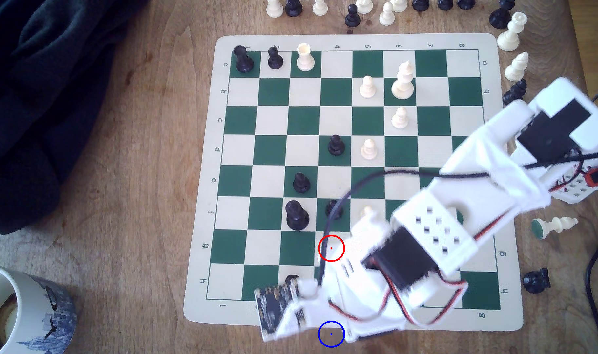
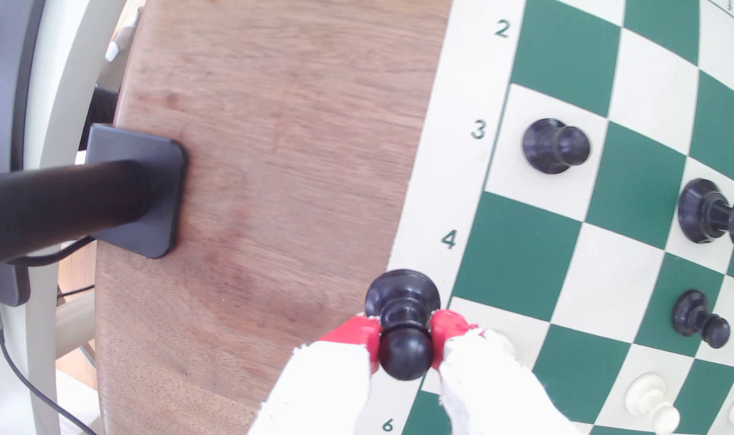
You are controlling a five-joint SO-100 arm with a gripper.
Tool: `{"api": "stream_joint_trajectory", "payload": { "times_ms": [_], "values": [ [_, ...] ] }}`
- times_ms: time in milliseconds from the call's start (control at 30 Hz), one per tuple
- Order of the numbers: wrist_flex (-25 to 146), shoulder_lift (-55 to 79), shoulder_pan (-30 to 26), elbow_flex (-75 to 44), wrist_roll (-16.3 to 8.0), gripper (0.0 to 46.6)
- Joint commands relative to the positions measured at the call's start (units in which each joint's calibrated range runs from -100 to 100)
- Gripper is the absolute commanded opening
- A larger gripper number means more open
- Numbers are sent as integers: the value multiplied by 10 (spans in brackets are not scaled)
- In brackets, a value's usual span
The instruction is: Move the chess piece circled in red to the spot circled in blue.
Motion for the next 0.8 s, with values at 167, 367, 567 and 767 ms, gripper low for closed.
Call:
{"api": "stream_joint_trajectory", "payload": {
  "times_ms": [167, 367, 567, 767],
  "values": [
    [-23, 40, -28, -78, -1, 3],
    [-21, 112, -38, -170, -3, 3],
    [-13, 136, -27, -194, 6, 3],
    [1, 125, -11, -202, 16, 3]
  ]
}}
